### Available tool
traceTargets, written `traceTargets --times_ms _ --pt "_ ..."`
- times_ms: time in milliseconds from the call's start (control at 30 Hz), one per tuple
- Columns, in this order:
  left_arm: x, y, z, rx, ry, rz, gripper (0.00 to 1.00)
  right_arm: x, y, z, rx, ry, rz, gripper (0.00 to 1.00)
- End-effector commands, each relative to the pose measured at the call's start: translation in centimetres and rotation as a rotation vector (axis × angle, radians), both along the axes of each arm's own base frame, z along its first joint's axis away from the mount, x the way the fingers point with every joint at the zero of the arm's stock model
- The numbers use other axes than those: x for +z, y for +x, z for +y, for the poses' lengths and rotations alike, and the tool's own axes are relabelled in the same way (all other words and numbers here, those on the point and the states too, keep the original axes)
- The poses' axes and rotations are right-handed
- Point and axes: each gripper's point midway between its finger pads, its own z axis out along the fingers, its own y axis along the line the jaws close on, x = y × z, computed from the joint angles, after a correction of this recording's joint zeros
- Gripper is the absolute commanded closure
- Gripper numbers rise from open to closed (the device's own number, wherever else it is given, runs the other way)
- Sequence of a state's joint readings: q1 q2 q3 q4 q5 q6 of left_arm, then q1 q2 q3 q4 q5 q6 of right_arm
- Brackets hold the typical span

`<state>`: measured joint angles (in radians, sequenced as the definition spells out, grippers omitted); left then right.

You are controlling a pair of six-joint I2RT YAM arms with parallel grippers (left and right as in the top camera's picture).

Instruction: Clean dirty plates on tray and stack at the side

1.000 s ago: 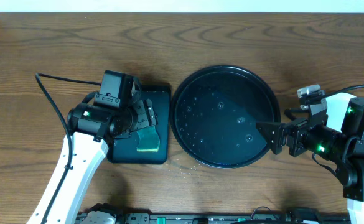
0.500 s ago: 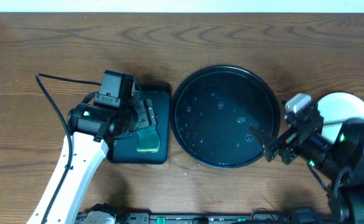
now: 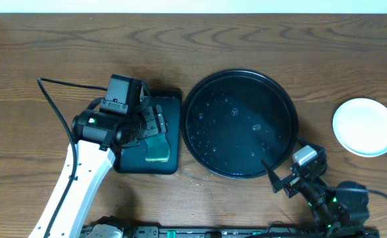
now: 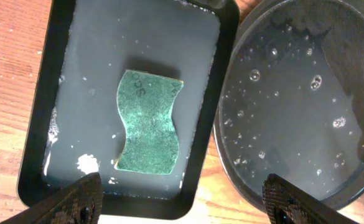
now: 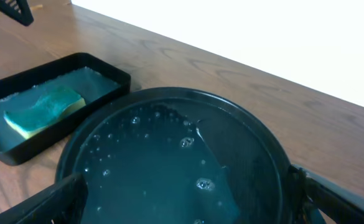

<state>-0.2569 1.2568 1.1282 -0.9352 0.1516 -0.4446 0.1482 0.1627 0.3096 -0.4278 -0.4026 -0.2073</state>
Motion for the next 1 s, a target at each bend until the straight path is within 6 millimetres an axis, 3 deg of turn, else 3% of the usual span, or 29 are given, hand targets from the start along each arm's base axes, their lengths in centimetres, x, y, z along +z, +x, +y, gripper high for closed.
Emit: traceTargets --times_ms 0,133,300,967 --pt "0.7 0.4 0.1 0.009 -0.004 -0.018 0.17 -1.9 -0.1 -0.5 -0.038 0.048 -0.036 0.01" --pt "0.7 0.4 0.1 0.009 -0.004 -0.019 0.17 -3.5 1.2 -0.6 -0.051 0.06 -0.071 0.01" --pt "0.7 0.4 0.1 0.009 -0.004 -0.018 0.17 -2.1 2.1 -0.7 -0.059 0.077 -0.212 0.01" --pt "0.7 0.4 0.1 0.009 -0.004 -0.018 0.17 -2.2 2.2 -0.8 -0.063 0.076 -0.209 0.01"
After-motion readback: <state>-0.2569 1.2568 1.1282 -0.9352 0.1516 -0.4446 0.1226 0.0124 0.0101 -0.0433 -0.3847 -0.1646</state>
